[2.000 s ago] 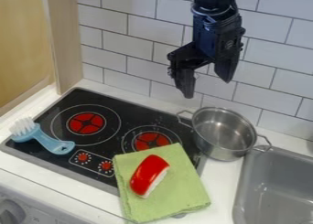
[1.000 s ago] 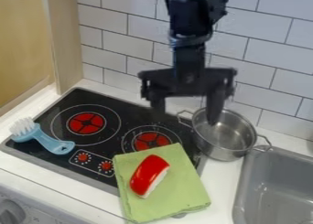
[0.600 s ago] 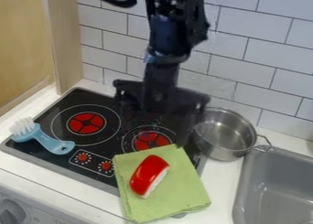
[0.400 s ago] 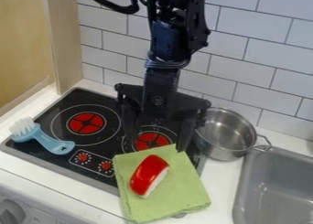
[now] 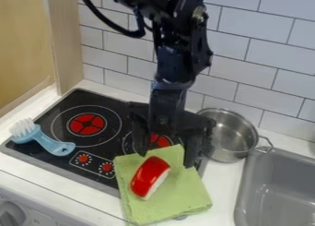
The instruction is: Move the sushi roll from the yellow cloth and put it on the left burner.
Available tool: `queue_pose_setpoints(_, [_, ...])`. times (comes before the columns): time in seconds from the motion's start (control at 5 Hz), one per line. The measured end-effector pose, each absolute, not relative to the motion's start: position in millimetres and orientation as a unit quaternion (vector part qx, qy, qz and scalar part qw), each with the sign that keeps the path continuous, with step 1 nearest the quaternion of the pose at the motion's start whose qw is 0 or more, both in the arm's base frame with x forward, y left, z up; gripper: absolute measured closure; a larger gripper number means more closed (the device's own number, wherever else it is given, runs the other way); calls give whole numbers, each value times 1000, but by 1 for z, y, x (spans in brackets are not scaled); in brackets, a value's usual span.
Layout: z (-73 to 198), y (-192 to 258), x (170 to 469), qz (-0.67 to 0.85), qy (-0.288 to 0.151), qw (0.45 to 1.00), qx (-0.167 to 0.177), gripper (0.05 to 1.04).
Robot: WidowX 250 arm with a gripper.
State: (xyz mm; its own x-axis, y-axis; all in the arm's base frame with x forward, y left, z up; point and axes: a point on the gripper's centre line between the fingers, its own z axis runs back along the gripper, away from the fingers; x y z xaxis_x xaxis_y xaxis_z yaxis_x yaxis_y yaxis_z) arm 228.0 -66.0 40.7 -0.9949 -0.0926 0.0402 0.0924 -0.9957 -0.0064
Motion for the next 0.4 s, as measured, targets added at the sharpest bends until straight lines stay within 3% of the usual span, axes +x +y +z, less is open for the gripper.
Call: queue_pose_setpoints(0.4, [22, -63, 224, -998, 15, 35, -52, 84])
